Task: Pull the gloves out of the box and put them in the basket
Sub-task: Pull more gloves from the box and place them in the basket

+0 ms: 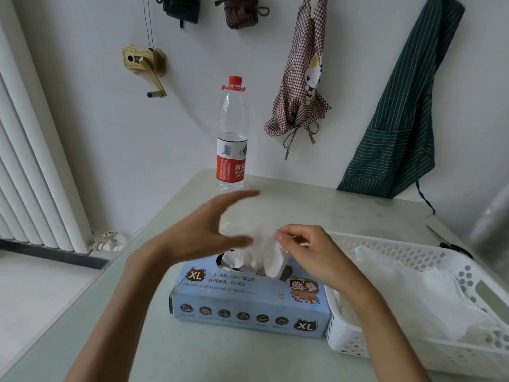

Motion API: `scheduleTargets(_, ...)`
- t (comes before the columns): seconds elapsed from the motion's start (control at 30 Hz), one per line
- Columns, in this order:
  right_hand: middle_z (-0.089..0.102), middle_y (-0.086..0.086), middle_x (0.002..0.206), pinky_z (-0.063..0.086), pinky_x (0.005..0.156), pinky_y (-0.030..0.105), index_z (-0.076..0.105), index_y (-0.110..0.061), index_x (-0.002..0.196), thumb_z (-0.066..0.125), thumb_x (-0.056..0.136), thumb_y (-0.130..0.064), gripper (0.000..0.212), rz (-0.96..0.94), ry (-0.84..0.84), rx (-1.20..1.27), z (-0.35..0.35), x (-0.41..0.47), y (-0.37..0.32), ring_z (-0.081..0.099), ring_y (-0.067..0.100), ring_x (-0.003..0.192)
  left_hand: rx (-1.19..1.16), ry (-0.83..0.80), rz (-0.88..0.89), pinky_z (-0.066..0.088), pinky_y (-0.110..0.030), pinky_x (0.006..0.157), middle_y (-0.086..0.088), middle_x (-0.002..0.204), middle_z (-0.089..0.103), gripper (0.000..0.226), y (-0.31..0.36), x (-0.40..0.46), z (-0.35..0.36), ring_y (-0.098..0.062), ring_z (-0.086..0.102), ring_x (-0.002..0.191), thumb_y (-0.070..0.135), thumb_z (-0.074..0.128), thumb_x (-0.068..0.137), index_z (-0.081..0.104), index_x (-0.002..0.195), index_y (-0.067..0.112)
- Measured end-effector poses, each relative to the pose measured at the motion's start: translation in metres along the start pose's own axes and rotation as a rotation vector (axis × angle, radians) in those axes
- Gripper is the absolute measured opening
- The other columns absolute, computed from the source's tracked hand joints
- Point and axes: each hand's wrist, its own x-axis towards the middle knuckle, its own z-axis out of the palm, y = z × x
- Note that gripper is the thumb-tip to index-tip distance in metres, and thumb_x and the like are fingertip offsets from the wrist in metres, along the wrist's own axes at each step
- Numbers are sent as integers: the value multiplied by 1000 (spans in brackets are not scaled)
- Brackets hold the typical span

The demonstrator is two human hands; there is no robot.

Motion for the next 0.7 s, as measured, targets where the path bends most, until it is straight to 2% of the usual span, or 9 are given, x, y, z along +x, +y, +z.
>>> scheduleTargets(0.07, 67, -15, 98, 40, 70, 3, 68, -25, 101, 48, 98, -32, 22, -8, -20, -18, 4, -1, -2, 58, -5, 90, 102, -24, 9, 31, -22, 108, 25, 131, 49, 56, 0, 5, 11, 10, 42, 120, 34, 73, 78, 48, 129, 39)
scheduleTargets(0.17, 65, -14, 86, 41, 69, 6, 68, -22, 97, 47, 96, -39, 27, -22, 37, 1, 5, -1, -5, 58, -7, 80, 121, 105, 23, 52, -25, 88, 24, 94, 65, 18, 0, 11, 15, 10, 60, 89, 31, 71, 81, 66, 97, 36)
scheduleTargets(0.23, 62, -18, 91, 42, 72, 9, 61, -27, 107, 51, 86, -55, 36, 3, 13, 28, 0, -3, -5, 57, -9, 84, 76, 173, 18, 53, -24, 84, 21, 89, 67, 12, -2, 12, 13, 6, 63, 84, 25, 68, 84, 69, 93, 32)
scheduleTargets(0.27, 59, -19, 100, 43, 74, 11, 54, -31, 116, 55, 77, -62, 50, 33, -32, 20, -1, -4, -5, 56, -8, 91, 31, 192, 19, 53, -23, 83, 18, 90, 69, 12, -3, 11, 11, 4, 64, 83, 22, 67, 84, 69, 93, 30)
scheduleTargets(0.33, 52, -18, 111, 44, 71, 13, 42, -36, 122, 67, 67, -64, 67, 93, -84, -58, 2, -7, -4, 52, -4, 100, -60, 233, 10, 53, -17, 79, 12, 91, 71, 13, 0, 11, 9, 1, 66, 82, 16, 66, 85, 69, 91, 28)
scheduleTargets(0.4, 52, -19, 107, 45, 64, 15, 44, -35, 114, 73, 69, -57, 58, 94, -39, -129, 11, -7, -2, 52, -2, 98, -146, 308, -24, 54, -15, 76, 8, 89, 72, 13, 4, 10, 7, 0, 67, 80, 12, 65, 85, 70, 88, 24)
scheduleTargets(0.53, 67, -16, 85, 49, 70, 15, 64, -31, 86, 67, 85, -35, 5, 18, 117, -107, 7, -1, 1, 61, -4, 78, -208, 449, -113, 55, -16, 71, 10, 83, 72, 11, 4, 7, -2, -2, 68, 76, 13, 64, 84, 72, 87, 20)
scheduleTargets(0.57, 68, -15, 82, 48, 69, 12, 65, -32, 82, 66, 87, -31, 5, 5, 141, -66, 0, -2, 0, 63, -5, 77, -173, 450, -136, 54, -16, 71, 11, 83, 71, 12, 0, 6, -5, -2, 68, 76, 13, 63, 84, 72, 88, 20)
scheduleTargets(0.7, 73, -10, 83, 50, 76, 12, 71, -26, 86, 67, 85, -28, 4, -32, 175, 195, -24, -7, -3, 66, -2, 80, -89, 194, -181, 55, -27, 85, 8, 90, 71, 15, -18, 4, -9, -6, 68, 83, 8, 61, 88, 72, 95, 16)
